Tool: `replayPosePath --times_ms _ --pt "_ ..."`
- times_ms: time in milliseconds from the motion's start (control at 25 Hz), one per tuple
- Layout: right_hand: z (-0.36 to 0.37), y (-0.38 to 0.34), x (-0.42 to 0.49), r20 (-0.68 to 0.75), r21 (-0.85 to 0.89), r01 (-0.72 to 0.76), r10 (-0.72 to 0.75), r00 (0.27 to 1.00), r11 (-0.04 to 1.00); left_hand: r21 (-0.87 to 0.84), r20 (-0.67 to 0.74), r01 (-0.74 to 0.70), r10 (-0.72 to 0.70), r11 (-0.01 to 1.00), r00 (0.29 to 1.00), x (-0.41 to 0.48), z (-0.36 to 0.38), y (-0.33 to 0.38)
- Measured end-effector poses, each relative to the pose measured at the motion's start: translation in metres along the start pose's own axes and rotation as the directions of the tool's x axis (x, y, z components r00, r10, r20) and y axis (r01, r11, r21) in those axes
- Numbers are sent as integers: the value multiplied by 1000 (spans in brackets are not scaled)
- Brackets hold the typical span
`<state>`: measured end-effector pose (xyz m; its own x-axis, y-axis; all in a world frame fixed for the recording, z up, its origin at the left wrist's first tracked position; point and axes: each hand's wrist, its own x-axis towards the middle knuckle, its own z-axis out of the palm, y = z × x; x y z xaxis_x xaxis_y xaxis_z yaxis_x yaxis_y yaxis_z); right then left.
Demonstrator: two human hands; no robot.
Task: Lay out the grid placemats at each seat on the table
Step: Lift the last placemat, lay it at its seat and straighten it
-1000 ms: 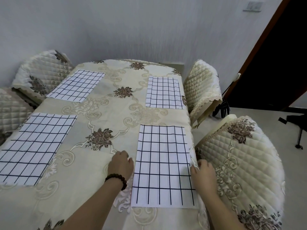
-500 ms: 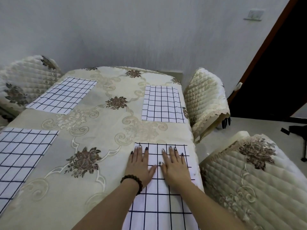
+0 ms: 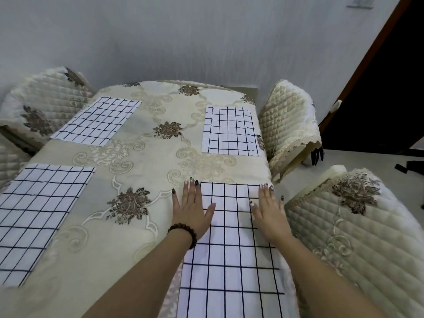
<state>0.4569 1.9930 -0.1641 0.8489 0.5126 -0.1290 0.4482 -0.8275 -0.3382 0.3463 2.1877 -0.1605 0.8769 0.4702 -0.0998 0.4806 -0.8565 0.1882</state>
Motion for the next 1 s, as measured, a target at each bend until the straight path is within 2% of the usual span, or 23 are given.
replayPosePath --times_ms 120,200,320,480,600,720,800,1000 --pt "-8 -8 -64 -139 86 29 -17 990 996 -70 -240 -30 12 997 971 -77 -6 -11" --pt "13 -22 -109 -153 68 68 -57 987 995 -76 -272 -105 80 992 959 -131 11 -10" --pt "54 -43 -152 -32 -24 118 -118 992 993 -32 -73 -156 154 987 985 -174 44 0" --pt "76 -59 -163 69 -113 103 -96 993 988 -35 115 -31 35 999 993 -181 61 4" --pt "76 -42 -165 47 -143 80 -74 996 986 -47 162 18 -10 999 987 -183 58 0" --pt "67 -17 -171 28 -139 1 3 1000 990 -46 142 38 -31 998 989 -185 55 -1" --pt "61 -4 -174 -4 -160 -2 2 1000 987 -47 144 41 -33 998 989 -186 55 -2" --pt "51 -2 -178 16 -164 -17 20 1000 986 -64 106 67 -60 996 993 -187 58 -4"
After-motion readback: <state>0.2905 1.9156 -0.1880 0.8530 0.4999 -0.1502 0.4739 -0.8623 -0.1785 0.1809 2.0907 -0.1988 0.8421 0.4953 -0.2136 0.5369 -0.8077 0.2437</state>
